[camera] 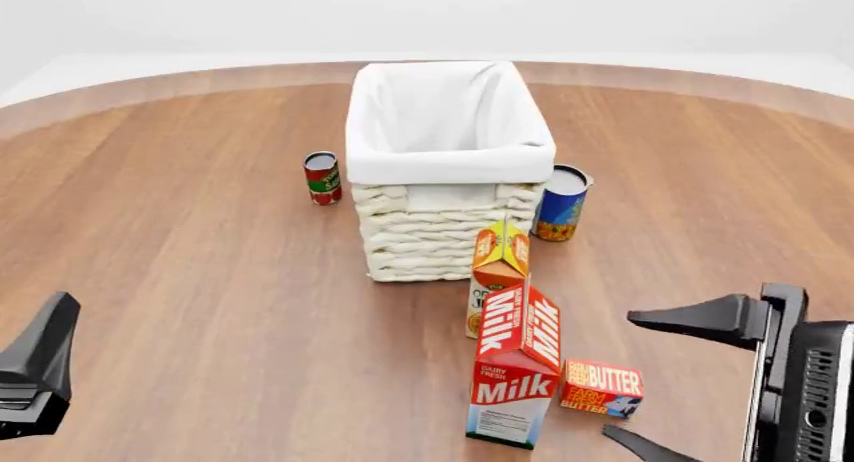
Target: Pick up the butter and put it in the basket.
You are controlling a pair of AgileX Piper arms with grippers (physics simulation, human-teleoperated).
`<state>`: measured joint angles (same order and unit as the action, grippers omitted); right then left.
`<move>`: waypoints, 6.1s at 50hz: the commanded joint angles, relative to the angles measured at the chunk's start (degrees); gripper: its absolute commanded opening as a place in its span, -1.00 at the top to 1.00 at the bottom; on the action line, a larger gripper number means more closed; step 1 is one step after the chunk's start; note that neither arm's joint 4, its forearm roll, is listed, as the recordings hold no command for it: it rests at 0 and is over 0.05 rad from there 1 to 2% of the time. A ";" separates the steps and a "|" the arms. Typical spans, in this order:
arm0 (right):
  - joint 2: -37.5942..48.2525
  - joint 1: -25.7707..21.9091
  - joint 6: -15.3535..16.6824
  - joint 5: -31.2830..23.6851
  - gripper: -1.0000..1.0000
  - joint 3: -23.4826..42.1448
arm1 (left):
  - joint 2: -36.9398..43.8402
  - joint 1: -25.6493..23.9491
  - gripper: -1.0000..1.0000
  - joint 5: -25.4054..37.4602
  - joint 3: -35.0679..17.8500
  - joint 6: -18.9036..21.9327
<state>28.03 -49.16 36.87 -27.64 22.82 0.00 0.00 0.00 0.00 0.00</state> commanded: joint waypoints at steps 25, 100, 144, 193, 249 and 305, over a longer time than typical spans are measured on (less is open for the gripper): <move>6.61 6.91 12.35 -6.73 -1.00 -0.32 | 0.00 0.00 -1.00 0.00 0.00 0.00; 21.79 18.54 -1.64 -0.55 -1.00 -3.51 | 0.00 0.00 -1.00 0.00 0.00 0.00; 21.99 18.23 9.02 0.10 -1.00 -7.11 | 0.00 0.00 -1.00 0.00 0.00 0.00; 25.96 25.22 15.98 7.43 -1.00 -4.82 | 0.00 0.00 -1.00 0.00 0.00 0.00; 51.42 22.87 8.73 39.06 -1.00 -12.60 | 0.00 0.00 -1.00 0.00 0.00 0.00; 9.20 28.13 11.68 3.75 1.00 -8.51 | 0.00 0.00 -1.00 0.00 0.00 0.00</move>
<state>48.81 -22.66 48.89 -13.49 11.15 0.00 0.00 0.00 0.00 0.00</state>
